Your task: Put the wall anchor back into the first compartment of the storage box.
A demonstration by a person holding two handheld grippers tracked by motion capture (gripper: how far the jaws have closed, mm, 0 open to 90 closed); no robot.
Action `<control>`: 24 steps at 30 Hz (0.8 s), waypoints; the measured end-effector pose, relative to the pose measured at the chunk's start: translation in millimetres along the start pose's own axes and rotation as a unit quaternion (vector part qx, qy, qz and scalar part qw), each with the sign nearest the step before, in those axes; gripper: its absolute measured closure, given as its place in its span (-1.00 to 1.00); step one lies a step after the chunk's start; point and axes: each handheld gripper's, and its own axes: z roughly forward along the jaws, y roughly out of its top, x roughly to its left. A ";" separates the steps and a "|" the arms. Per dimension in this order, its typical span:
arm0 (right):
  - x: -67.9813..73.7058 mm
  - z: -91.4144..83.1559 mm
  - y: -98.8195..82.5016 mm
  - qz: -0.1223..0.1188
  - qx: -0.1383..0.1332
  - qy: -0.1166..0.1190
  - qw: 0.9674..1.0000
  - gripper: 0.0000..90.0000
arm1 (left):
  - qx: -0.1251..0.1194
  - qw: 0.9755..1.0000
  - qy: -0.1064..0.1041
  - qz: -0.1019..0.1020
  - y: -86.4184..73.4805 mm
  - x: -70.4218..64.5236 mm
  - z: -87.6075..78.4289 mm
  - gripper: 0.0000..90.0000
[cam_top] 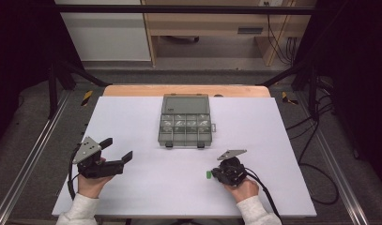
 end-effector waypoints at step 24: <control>-11.2 -46.5 18.7 -0.004 -0.097 -0.001 0.995 0.88 | -0.017 1.000 0.007 -0.009 -4.6 8.7 -5.8 -0.79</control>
